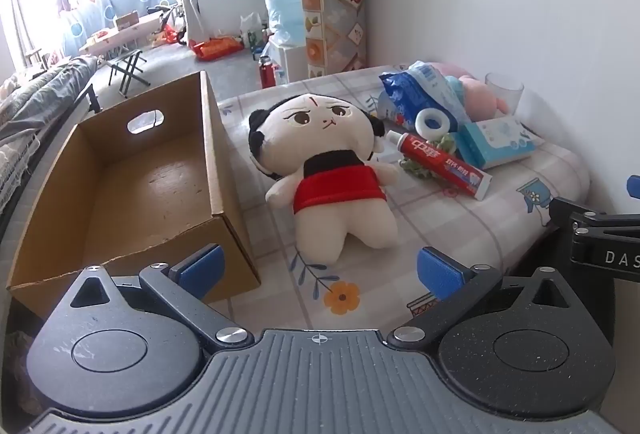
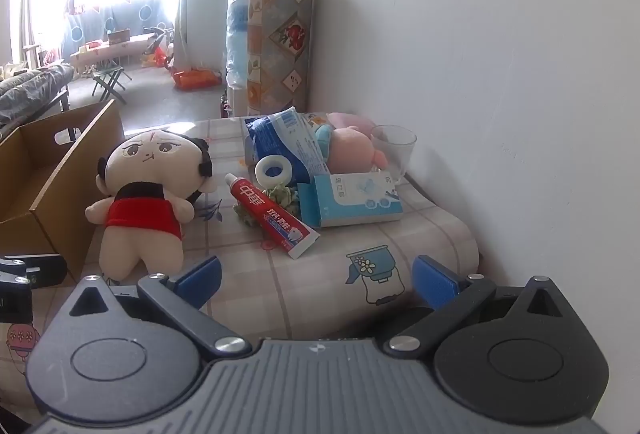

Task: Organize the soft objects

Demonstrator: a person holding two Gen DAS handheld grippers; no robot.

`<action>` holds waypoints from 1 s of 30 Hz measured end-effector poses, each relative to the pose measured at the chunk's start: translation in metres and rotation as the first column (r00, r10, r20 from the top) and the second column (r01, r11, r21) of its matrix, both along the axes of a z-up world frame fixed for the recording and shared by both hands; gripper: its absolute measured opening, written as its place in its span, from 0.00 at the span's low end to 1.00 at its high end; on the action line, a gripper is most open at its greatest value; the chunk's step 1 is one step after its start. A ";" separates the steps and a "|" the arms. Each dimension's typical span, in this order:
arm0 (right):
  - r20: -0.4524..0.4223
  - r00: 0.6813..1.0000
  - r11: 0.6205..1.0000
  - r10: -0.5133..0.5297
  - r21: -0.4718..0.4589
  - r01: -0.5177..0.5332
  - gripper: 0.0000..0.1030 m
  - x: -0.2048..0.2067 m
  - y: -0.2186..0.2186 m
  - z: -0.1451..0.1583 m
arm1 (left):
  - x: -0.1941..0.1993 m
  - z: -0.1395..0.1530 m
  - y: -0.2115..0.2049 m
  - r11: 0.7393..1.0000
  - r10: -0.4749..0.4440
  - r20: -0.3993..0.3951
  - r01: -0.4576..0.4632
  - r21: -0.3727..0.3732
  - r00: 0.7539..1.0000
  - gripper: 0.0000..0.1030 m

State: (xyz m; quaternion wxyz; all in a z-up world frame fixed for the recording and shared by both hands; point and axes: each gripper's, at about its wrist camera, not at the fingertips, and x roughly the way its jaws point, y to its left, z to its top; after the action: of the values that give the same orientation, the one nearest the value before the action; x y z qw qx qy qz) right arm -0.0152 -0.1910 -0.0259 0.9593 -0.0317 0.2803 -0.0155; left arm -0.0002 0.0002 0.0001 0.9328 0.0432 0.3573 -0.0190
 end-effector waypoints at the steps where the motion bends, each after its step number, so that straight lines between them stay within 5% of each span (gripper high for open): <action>1: 0.003 1.000 1.000 -0.001 0.001 0.001 1.00 0.000 0.000 0.000 | 0.000 0.000 0.000 1.000 -0.001 -0.003 0.001 0.001 1.000 1.00; 30: -0.001 1.000 1.000 -0.004 0.001 0.004 1.00 0.000 -0.002 -0.001 | 0.000 -0.002 0.005 1.000 0.001 -0.011 -0.001 0.008 1.000 1.00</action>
State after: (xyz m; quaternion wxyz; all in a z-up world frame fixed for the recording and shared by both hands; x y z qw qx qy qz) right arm -0.0153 -0.1933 -0.0266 0.9591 -0.0305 0.2808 -0.0171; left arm -0.0003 0.0049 -0.0015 0.9306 0.0466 0.3628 -0.0173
